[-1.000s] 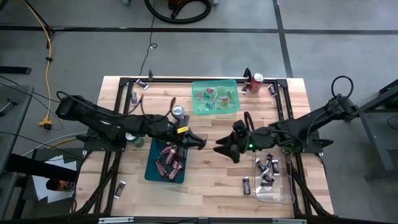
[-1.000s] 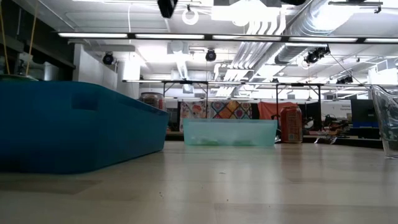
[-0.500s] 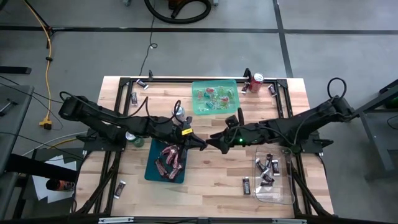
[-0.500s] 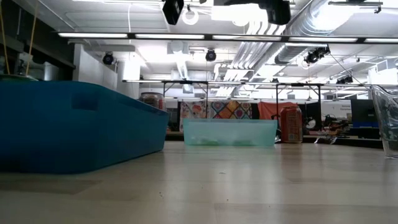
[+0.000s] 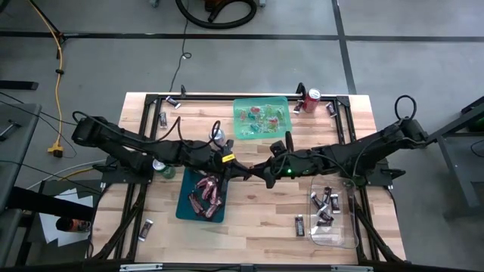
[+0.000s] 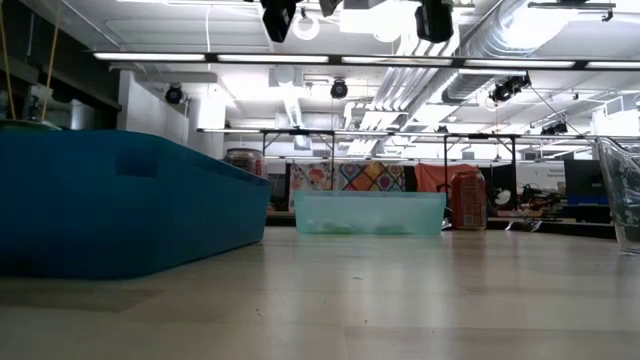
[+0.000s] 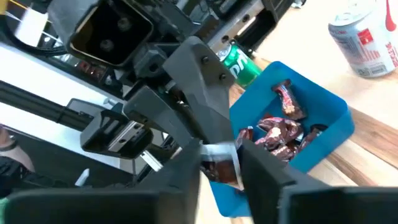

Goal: Organize candy in baskets
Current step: Put the dark brown chocolate bar into the transparent bin

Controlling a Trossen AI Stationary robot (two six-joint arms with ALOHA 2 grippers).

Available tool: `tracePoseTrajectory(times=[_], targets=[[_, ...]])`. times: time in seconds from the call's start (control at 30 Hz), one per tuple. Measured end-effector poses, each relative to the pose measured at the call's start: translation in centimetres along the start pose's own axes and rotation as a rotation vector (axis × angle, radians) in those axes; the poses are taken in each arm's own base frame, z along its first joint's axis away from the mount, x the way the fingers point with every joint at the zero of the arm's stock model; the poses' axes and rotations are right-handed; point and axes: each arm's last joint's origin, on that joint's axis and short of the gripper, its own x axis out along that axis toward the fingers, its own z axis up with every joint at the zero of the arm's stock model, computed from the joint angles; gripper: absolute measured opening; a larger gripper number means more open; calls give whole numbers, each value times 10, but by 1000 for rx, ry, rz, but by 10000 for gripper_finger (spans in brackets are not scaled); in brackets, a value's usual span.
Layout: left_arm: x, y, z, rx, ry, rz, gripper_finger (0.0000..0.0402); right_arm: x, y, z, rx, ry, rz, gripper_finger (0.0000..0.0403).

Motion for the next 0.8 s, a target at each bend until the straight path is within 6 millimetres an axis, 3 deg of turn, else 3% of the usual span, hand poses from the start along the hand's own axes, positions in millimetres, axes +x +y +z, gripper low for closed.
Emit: tracePoseTrajectory(times=[0.13,0.37,0.6,0.8], targets=[[0,0,0,-2,2,19,26,0,0,0,-18,10,7,18],[-6,2,0,-29,35,52,91,-8,2,3,-58,22,10,4],[-39,5,0,-59,200,145,161,-48,-2,13,-124,112,-60,2],[-73,6,3,-167,286,178,178,-91,-2,3,-174,310,-58,1]])
